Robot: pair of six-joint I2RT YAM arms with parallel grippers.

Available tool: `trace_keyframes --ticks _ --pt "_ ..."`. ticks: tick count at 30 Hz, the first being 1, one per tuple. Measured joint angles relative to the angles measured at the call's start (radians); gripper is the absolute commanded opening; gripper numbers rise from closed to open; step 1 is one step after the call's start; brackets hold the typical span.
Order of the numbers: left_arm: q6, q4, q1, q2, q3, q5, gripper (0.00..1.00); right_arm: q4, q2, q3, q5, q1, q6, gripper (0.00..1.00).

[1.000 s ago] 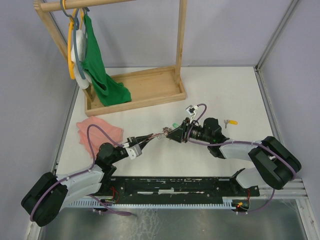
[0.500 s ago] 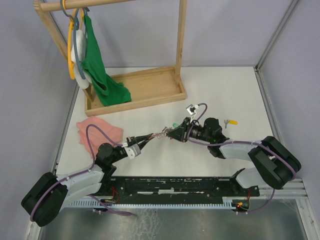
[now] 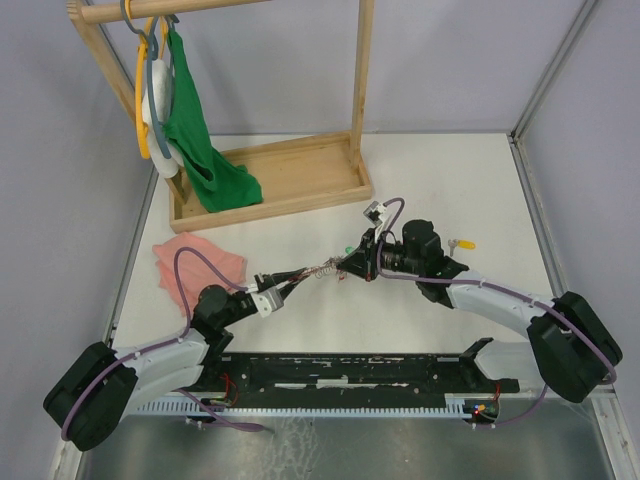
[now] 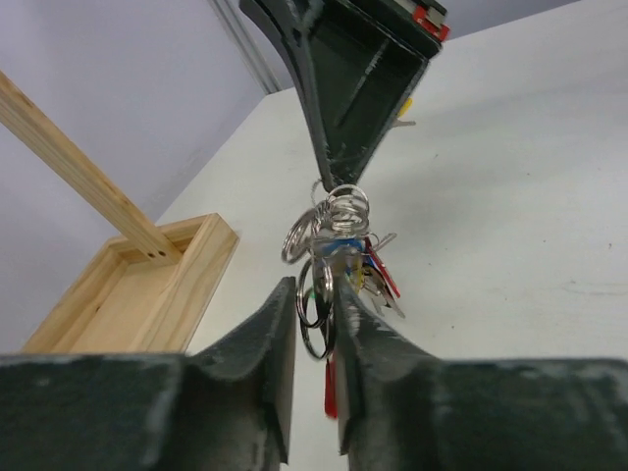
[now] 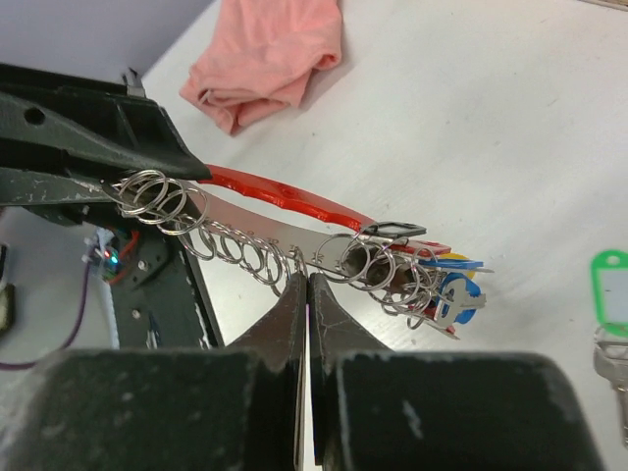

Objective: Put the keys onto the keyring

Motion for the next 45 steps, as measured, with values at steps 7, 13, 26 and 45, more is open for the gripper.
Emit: trace_keyframes --ticks 7,13,26,45 --pt "-0.001 -0.081 0.0 -0.047 0.002 0.045 0.56 -0.404 -0.005 0.194 0.099 0.028 -0.331 0.01" --pt "-0.029 -0.122 0.0 -0.115 0.01 0.056 0.58 -0.537 0.003 0.251 0.171 0.103 -0.571 0.01" --pt "-0.261 -0.137 0.0 -0.072 0.121 -0.091 0.61 -0.457 0.016 0.25 0.171 0.124 -0.829 0.01" --pt "-0.605 0.129 -0.073 0.454 0.135 -0.072 0.37 0.148 0.103 -0.094 0.107 0.13 -0.665 0.01"
